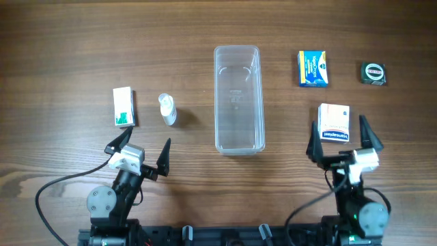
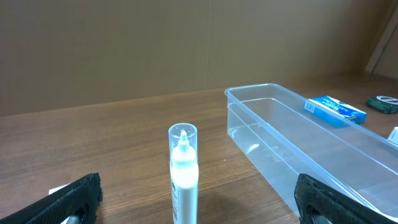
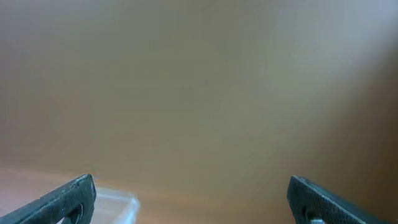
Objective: Pack container
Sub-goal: 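Move the right gripper forward over the blue VapoDrops pack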
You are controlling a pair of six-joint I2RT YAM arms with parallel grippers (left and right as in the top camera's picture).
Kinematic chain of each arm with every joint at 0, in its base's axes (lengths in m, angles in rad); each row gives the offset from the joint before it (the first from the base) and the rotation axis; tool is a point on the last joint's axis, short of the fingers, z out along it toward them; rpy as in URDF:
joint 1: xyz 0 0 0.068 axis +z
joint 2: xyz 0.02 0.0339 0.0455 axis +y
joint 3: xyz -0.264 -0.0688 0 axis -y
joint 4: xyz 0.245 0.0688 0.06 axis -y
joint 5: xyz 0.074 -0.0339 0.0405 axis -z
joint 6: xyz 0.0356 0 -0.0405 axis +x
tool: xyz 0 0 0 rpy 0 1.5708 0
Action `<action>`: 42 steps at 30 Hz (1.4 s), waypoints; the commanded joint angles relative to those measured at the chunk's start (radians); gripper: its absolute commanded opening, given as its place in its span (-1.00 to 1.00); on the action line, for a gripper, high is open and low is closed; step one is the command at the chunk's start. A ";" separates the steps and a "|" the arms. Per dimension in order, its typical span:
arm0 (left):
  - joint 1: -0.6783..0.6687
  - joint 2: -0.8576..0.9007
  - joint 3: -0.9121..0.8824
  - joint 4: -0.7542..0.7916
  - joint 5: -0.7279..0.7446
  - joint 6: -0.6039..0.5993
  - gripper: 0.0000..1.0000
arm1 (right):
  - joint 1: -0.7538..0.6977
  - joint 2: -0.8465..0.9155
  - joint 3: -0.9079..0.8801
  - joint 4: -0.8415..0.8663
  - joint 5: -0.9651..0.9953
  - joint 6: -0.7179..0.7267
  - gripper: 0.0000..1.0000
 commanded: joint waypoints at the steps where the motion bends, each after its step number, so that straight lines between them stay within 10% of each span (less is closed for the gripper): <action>1: 0.008 -0.006 -0.005 -0.001 0.012 0.012 1.00 | 0.002 -0.002 -0.001 0.094 -0.184 0.081 1.00; 9: 0.008 -0.006 -0.005 -0.001 0.012 0.012 0.99 | 0.002 0.097 0.173 0.109 -0.208 -0.079 1.00; 18: 0.008 -0.006 -0.005 -0.001 0.012 0.012 0.99 | 0.002 0.667 0.640 -0.135 -0.190 -0.139 1.00; 29: 0.008 -0.006 -0.005 -0.001 0.012 0.012 0.99 | -0.038 1.575 1.715 -1.165 -0.190 -0.236 0.99; 42: 0.008 -0.006 -0.005 -0.001 0.012 0.012 0.99 | -0.038 1.927 1.759 -1.140 -0.012 0.008 1.00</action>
